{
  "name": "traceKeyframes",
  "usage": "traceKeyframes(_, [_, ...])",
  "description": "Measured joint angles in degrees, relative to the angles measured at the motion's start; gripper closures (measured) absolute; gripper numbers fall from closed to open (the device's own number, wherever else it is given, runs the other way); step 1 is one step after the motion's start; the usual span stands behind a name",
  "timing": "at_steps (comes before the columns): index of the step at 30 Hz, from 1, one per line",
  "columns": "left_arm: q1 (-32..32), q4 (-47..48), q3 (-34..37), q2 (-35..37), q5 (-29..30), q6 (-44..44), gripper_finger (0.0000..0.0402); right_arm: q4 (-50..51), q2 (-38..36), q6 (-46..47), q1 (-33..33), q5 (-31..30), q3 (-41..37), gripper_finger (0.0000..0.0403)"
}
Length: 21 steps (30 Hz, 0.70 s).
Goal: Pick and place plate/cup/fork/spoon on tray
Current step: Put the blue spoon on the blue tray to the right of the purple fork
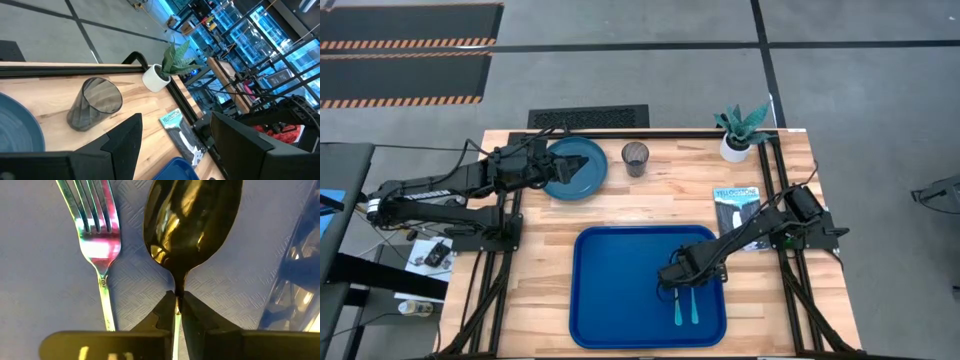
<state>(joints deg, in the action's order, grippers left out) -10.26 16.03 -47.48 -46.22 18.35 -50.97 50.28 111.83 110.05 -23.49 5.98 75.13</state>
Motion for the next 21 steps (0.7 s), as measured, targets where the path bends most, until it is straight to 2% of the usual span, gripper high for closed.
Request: traceKeyframes(21, [0.0, 0.0, 0.0, 0.0, 0.0, 0.3, 0.0179, -1.4, 0.0, -0.1, 0.0, -0.5, -1.4, 0.0352])
